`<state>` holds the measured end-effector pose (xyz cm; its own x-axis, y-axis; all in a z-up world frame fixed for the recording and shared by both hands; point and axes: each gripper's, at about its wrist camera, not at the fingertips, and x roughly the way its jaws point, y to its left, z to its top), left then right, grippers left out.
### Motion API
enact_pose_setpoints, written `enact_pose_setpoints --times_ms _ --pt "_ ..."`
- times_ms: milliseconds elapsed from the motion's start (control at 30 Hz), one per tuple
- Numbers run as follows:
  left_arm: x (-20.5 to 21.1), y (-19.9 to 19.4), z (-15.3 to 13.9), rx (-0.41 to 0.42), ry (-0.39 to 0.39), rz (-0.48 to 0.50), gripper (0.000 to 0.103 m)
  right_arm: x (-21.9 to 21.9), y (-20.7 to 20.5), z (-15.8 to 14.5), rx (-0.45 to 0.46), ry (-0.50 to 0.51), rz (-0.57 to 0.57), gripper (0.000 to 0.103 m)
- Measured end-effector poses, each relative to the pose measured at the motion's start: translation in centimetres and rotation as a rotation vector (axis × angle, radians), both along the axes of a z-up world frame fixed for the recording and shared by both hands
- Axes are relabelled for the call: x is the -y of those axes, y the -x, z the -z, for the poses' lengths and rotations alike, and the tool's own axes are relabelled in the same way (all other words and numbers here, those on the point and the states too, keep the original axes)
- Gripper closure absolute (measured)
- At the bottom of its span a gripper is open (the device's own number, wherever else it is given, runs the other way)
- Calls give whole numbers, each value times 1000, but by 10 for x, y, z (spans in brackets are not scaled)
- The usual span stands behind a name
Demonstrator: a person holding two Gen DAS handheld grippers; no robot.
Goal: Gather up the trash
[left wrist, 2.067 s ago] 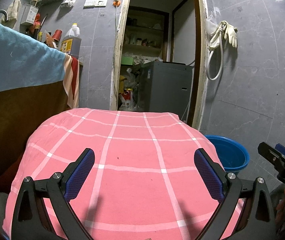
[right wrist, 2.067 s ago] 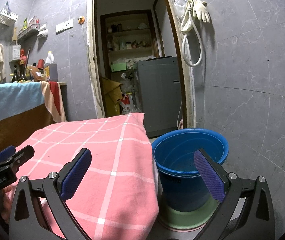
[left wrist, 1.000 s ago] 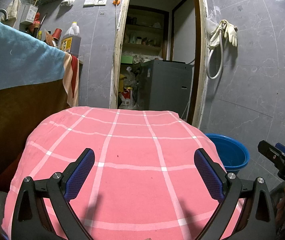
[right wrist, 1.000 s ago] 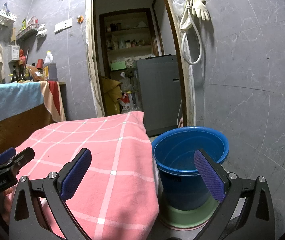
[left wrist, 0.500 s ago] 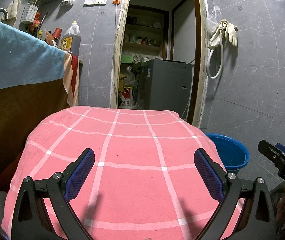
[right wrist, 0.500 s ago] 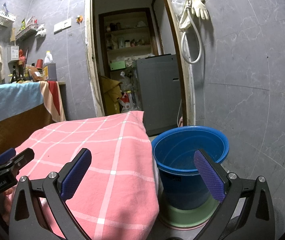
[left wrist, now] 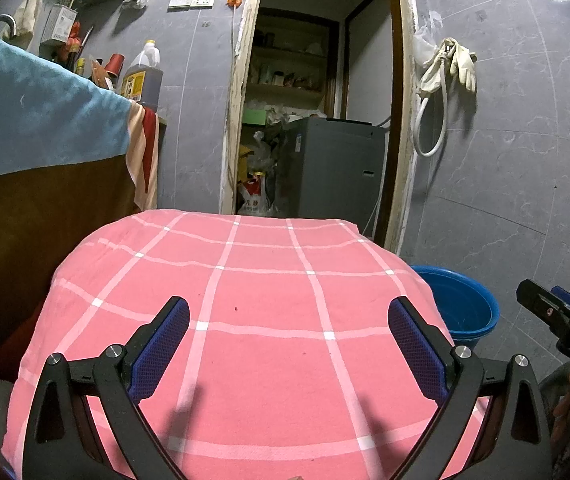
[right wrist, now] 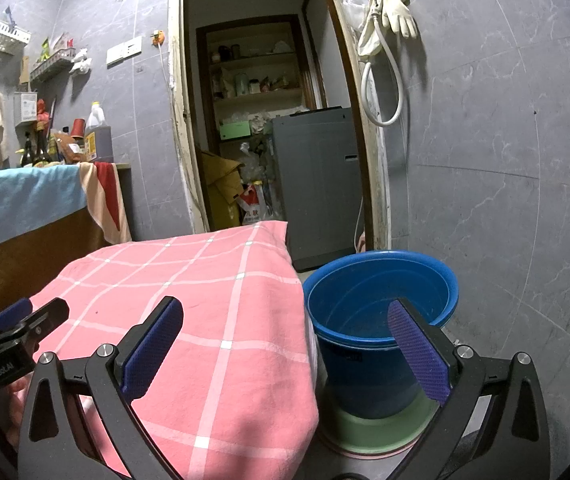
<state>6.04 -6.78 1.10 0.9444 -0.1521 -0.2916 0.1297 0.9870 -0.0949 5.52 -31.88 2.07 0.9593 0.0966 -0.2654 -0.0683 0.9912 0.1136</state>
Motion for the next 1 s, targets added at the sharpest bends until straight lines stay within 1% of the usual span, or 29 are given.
enact_pose_setpoints --times_ms 1000 --pt "0 0 1 -2 0 0 6 -1 0 -1 1 -4 2 0"
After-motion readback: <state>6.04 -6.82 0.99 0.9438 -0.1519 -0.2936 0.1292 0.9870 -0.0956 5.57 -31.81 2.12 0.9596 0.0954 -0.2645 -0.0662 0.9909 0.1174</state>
